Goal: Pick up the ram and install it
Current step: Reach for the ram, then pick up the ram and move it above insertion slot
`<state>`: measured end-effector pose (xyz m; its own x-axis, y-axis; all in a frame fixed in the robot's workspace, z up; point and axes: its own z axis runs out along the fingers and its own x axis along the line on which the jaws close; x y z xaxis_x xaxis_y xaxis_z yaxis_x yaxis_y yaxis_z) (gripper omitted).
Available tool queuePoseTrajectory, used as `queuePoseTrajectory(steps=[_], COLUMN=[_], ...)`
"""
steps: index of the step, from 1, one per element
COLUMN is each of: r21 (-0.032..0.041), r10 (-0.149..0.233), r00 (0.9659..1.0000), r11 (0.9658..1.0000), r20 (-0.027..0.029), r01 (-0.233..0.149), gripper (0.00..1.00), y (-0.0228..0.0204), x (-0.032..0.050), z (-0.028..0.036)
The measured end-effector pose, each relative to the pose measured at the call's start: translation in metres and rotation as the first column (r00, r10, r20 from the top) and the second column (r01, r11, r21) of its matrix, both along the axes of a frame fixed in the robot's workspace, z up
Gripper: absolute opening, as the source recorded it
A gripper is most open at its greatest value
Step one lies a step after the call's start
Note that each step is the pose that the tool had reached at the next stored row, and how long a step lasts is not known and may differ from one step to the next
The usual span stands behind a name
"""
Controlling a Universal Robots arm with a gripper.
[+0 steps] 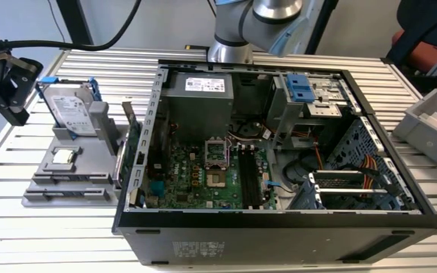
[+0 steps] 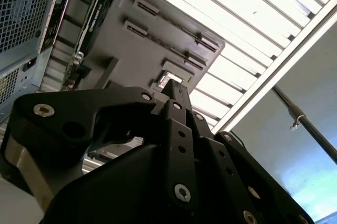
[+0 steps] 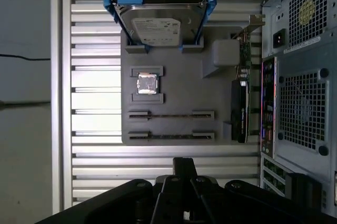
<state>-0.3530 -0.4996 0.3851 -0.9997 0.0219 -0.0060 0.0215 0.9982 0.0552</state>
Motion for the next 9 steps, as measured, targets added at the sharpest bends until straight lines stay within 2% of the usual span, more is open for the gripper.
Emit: queuePoseTrajectory(steps=[9], r21=[-0.0006], r10=[0.000], r00=[1.0000], r11=[1.0000], r20=[-0.0001], r01=[0.000], gripper=[0.00], y=[0.0000], x=[0.0000], z=[0.0000])
